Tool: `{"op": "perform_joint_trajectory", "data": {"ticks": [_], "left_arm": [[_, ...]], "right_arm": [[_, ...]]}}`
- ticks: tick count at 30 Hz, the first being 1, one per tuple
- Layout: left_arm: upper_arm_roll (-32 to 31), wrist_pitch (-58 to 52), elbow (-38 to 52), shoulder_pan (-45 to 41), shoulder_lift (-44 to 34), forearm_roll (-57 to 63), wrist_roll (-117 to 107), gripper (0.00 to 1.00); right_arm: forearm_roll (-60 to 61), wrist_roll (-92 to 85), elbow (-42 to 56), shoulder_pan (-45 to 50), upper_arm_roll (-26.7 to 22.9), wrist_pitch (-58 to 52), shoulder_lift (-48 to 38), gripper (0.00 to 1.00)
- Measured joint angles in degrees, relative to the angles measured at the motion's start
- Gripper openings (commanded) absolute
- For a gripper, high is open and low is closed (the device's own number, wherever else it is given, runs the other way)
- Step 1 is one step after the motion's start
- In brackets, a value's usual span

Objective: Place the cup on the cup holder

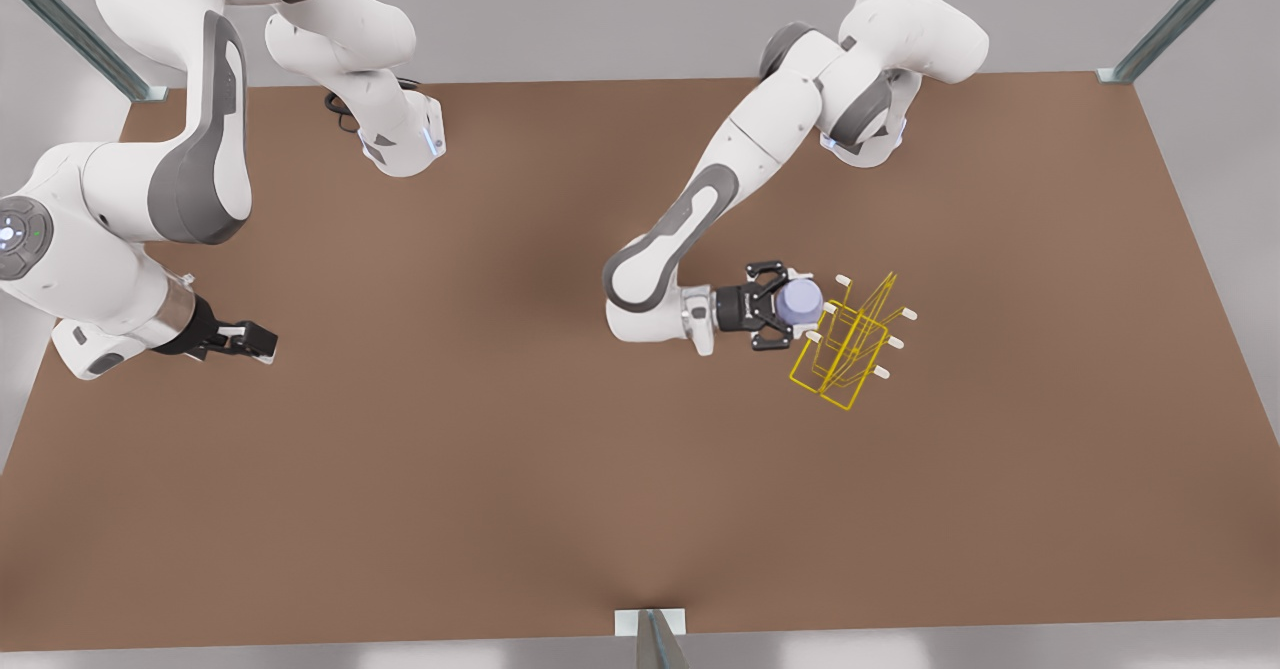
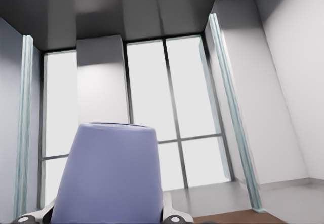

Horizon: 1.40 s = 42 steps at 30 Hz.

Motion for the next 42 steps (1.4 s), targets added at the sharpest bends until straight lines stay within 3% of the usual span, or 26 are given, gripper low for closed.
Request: {"op": "perform_joint_trajectory", "data": {"ticks": [42], "left_arm": [[0.00, 15.28, -0.31, 3.42, 2.20, -8.85, -8.41, 0.87]], "right_arm": [[0.27, 0.33, -0.17, -0.06, 0.09, -0.17, 1.58, 1.00]]}}
